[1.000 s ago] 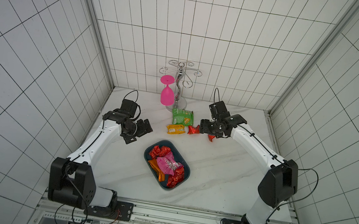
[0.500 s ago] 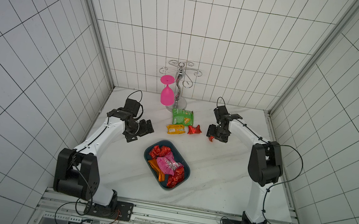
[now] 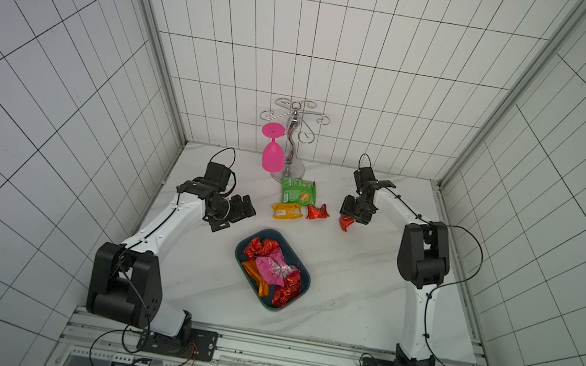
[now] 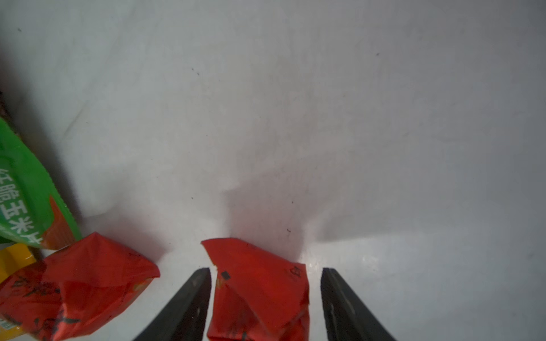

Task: Put the tea bags into the storage box
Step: Pick up the tea bag from the center of the board, then place the tea bag in the storage box.

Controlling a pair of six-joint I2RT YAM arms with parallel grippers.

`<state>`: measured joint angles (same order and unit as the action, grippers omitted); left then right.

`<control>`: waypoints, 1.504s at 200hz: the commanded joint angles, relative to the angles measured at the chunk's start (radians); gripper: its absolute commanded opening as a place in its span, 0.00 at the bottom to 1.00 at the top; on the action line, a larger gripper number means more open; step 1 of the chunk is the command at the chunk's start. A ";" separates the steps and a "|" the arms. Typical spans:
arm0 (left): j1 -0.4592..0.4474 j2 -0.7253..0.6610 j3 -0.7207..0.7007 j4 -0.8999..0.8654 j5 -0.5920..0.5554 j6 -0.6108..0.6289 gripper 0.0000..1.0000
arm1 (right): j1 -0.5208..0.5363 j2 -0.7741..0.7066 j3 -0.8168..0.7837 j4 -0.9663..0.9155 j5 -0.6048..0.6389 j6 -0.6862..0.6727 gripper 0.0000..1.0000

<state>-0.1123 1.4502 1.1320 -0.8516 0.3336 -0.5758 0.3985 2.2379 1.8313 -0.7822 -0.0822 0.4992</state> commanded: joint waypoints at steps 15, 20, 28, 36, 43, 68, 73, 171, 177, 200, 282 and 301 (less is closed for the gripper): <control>-0.003 -0.028 -0.013 0.031 -0.001 -0.027 0.97 | -0.007 -0.001 0.015 -0.010 -0.050 -0.024 0.41; -0.003 -0.027 -0.013 0.028 0.001 -0.028 0.98 | -0.007 -0.006 0.009 -0.011 -0.048 -0.028 0.37; -0.003 -0.028 -0.015 0.027 -0.001 -0.029 0.97 | -0.009 -0.016 -0.002 -0.010 -0.047 -0.034 0.31; -0.004 -0.033 -0.020 0.029 -0.001 -0.030 0.97 | -0.009 -0.028 -0.013 -0.009 -0.047 -0.040 0.27; -0.004 -0.040 -0.027 0.033 -0.003 -0.031 0.97 | -0.009 -0.042 -0.022 -0.009 -0.048 -0.046 0.24; -0.003 -0.054 -0.047 0.045 -0.009 -0.022 0.98 | -0.009 -0.110 -0.072 0.000 -0.050 -0.063 0.21; -0.004 -0.054 -0.049 0.045 -0.010 -0.019 0.98 | -0.007 -0.126 -0.085 0.003 -0.052 -0.066 0.20; -0.001 0.012 -0.022 0.061 0.042 -0.023 0.97 | 0.233 -0.469 -0.278 -0.013 -0.182 -0.118 0.17; 0.000 0.006 -0.032 0.066 0.040 -0.025 0.97 | 0.267 -0.474 -0.272 -0.021 -0.188 -0.131 0.17; 0.004 -0.010 -0.066 0.077 0.039 -0.036 0.97 | 0.385 -0.455 -0.241 -0.035 -0.251 -0.177 0.17; 0.139 -0.044 -0.086 0.056 0.096 -0.046 0.97 | 0.548 -0.203 -0.003 -0.145 -0.336 -0.334 0.18; 0.138 -0.047 -0.090 0.067 0.114 -0.060 0.97 | 0.553 -0.167 0.025 -0.161 -0.341 -0.347 0.23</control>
<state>0.0280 1.4269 1.0264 -0.7967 0.4187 -0.6258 0.9432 2.0354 1.7847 -0.8791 -0.4007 0.2031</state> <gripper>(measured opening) 0.975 0.199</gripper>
